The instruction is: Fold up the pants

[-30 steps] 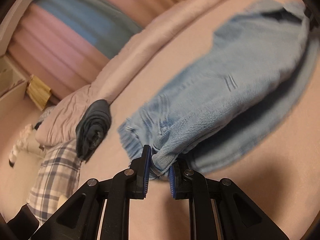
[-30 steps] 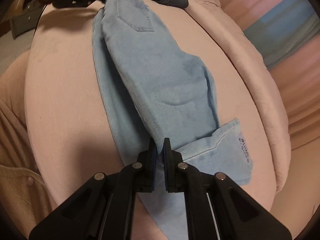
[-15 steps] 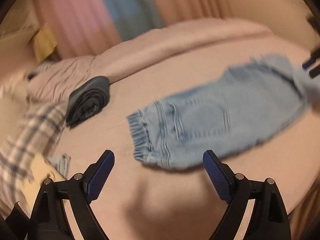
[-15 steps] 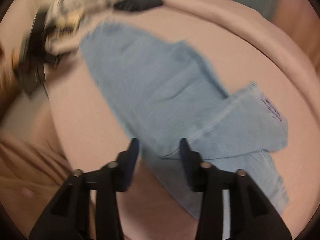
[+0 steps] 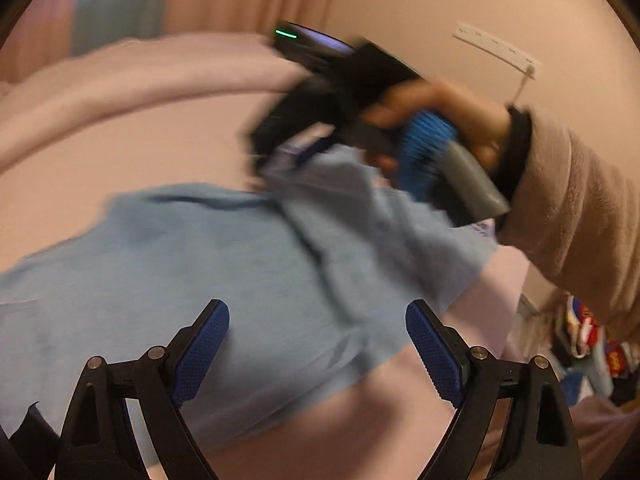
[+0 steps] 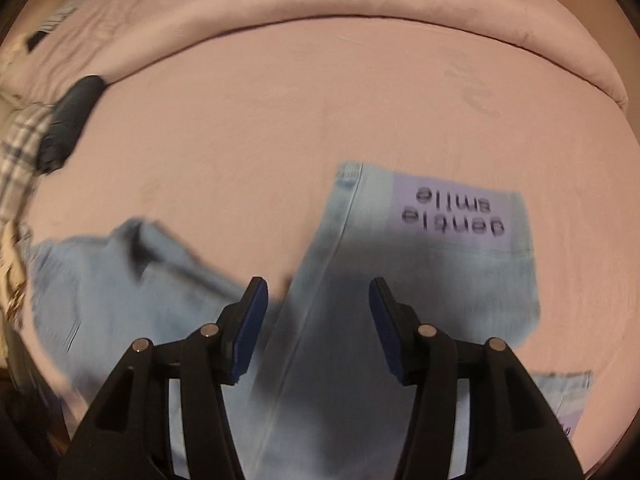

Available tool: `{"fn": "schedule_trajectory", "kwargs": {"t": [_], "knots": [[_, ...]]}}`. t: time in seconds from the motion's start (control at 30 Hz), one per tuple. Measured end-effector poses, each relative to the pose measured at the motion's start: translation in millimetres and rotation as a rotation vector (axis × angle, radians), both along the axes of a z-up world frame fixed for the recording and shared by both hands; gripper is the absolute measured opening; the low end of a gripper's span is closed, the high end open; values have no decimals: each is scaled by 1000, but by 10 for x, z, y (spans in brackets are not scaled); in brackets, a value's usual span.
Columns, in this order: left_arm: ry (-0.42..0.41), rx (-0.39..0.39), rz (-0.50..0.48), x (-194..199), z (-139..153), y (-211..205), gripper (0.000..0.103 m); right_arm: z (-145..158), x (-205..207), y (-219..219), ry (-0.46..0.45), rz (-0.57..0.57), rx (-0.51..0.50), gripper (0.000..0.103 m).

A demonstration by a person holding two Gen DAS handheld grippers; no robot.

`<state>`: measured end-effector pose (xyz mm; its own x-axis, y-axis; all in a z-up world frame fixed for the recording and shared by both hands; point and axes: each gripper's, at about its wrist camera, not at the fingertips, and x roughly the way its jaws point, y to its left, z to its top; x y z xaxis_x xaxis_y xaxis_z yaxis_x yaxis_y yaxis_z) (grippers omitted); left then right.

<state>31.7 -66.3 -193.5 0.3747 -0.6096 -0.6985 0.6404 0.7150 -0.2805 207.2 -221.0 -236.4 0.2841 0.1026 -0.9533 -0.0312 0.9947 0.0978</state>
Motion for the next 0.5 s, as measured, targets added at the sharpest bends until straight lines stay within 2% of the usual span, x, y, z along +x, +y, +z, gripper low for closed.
{"fn": "schedule_trajectory", "kwargs": {"t": [0.07,0.13,0.17,0.2,0.23,0.27,0.33,0.4,0.5], "knots": [[20,14,-6,70,-107,-186,83,-106,75,60,50,1,-34,50],[27,61,-16,118,-194,-306,53,-196,100,100,77,22,-62,36],[31,77,-18,131,-225,-336,46,-234,94,94,87,31,-46,24],[33,103,-26,136,-277,-386,33,-230,78,73,83,32,-22,14],[31,109,-26,124,-298,-382,24,-212,60,47,76,31,1,10],[30,106,-29,116,-301,-389,22,-179,29,5,63,23,31,10],[16,87,-36,66,-251,-403,10,-55,-77,-130,20,-10,107,9],[-13,72,-44,-16,-175,-394,8,123,-251,-281,-50,-37,184,8],[-89,86,-70,-156,-55,-429,7,544,-739,-654,-195,-110,315,8]]}}
